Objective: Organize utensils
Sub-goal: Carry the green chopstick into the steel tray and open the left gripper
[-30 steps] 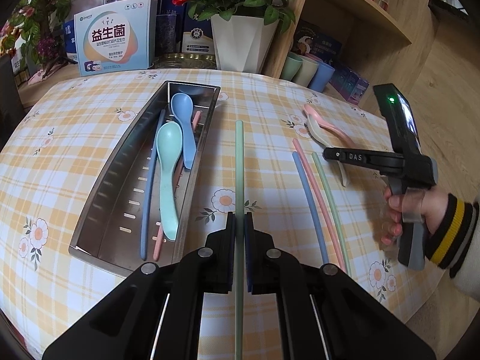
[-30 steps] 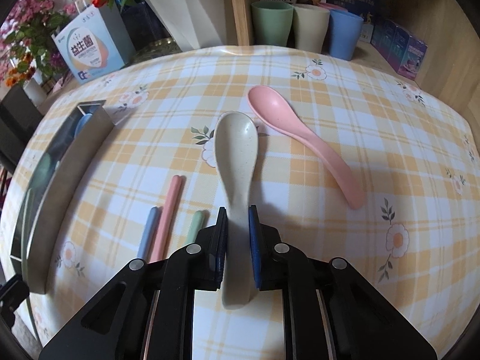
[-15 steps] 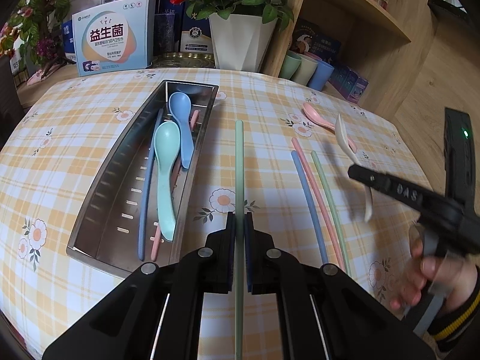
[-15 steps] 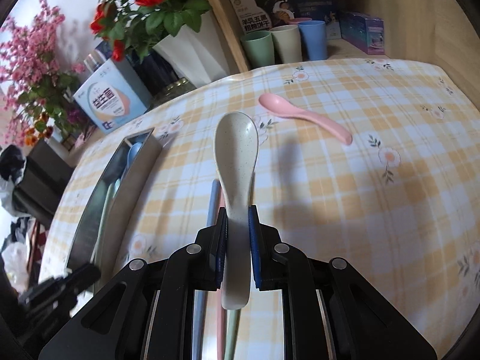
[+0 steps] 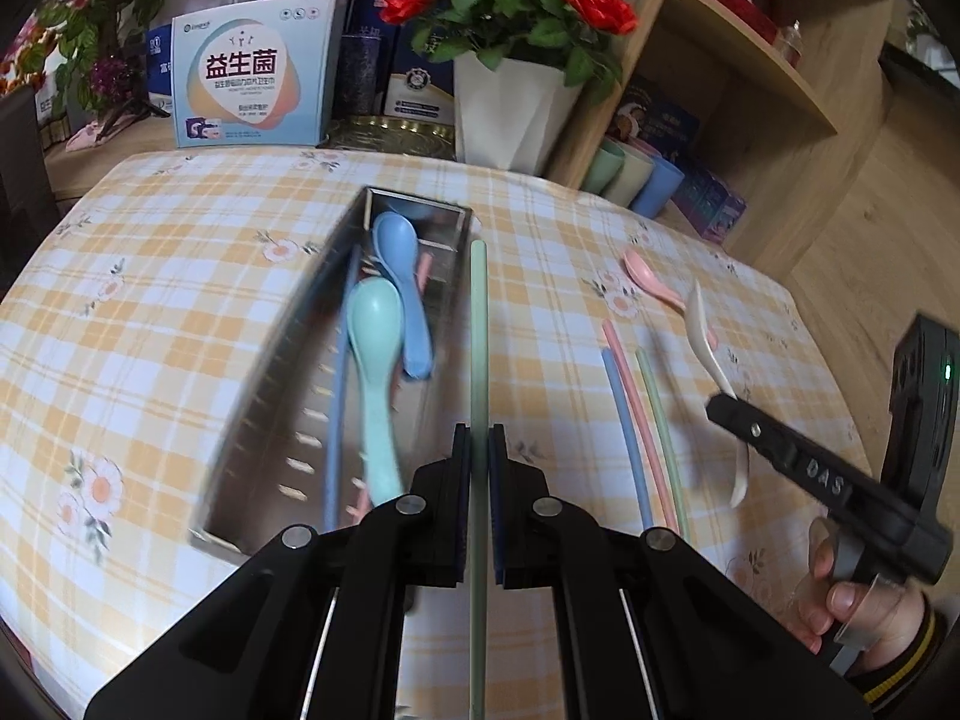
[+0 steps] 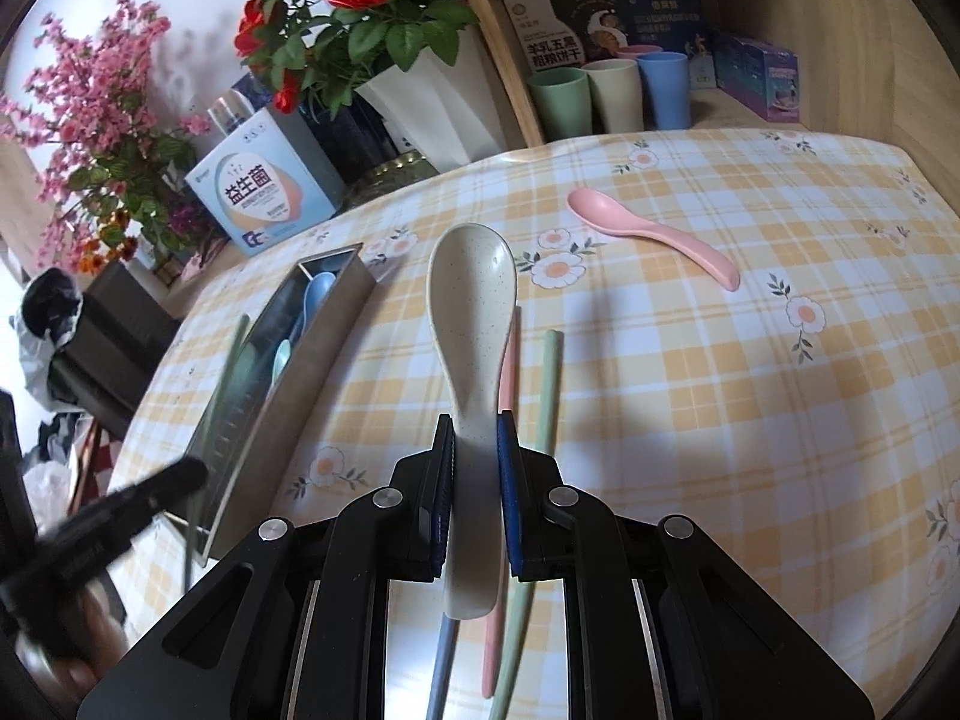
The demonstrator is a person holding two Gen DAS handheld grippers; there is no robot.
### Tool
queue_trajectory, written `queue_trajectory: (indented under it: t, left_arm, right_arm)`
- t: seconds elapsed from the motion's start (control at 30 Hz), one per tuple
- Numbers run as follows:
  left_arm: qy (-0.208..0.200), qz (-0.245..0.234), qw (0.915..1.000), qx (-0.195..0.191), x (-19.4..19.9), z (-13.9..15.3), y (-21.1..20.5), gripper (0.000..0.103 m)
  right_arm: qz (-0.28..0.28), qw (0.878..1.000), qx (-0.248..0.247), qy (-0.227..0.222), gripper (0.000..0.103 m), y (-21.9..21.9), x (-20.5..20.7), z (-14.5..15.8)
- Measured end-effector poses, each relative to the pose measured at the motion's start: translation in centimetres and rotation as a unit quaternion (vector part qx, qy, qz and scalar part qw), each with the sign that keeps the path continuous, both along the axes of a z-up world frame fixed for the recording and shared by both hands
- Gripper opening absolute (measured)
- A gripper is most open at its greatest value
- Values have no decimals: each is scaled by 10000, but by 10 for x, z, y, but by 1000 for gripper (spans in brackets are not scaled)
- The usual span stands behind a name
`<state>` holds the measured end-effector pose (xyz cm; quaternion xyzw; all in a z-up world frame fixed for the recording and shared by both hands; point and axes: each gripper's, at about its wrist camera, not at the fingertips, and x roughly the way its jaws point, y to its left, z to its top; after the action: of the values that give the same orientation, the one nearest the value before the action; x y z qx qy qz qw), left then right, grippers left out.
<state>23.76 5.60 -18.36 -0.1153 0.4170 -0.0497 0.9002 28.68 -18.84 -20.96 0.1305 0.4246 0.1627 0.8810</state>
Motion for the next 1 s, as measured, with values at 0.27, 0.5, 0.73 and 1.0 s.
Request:
queue_trajectory:
  t: [0.27,0.5,0.73,1.0]
  left_arm:
    - [294,39,9986,435,38,5,38,6]
    - [663,10,9943,834,66,-11,44,6]
    - [816,-139,9903,1120,83,-23,35,6]
    - [978,-94,9846,1450,102,-34,36,6]
  right_arm:
    - [-137,9997,178,-24,14,-8,-2,0]
    - [-309,9992,268,42,14,-22,-2,-4]
    - [-374,9986,332,156,14,-27,-2,-11]
    - [-370,9985,364,162,14,-27,-3,-11]
